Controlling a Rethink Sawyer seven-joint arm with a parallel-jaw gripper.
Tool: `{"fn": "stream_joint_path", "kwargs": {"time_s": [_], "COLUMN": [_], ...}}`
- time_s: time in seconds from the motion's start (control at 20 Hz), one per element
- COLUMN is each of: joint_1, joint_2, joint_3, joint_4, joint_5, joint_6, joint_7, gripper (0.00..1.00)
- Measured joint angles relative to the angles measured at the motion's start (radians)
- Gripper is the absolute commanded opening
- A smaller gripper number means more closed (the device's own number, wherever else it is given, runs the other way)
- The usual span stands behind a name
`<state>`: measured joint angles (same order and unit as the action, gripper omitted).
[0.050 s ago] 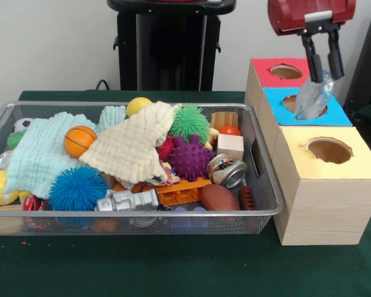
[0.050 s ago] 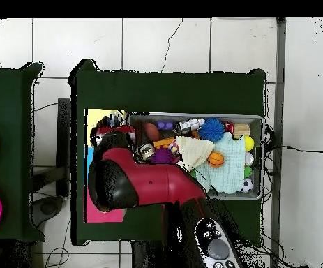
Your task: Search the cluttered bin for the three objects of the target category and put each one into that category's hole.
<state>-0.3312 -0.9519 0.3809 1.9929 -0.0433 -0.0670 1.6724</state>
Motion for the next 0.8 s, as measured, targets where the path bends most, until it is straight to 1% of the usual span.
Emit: {"fn": "stream_joint_path", "kwargs": {"time_s": [0.15, 0.25, 0.7, 0.8], "joint_1": [0.016, 0.039, 0.133, 0.142], "joint_2": [-0.014, -0.024, -0.032, -0.032], "joint_3": [0.000, -0.001, -0.036, -0.042], "joint_4": [0.019, 0.046, 0.134, 0.149], "joint_5": [0.011, 0.036, 0.115, 0.122], "joint_6": [0.000, 0.000, 0.000, 0.000], "joint_7": [0.000, 0.000, 0.000, 0.000], "gripper": [0.00, 0.00, 0.00, 0.00]}}
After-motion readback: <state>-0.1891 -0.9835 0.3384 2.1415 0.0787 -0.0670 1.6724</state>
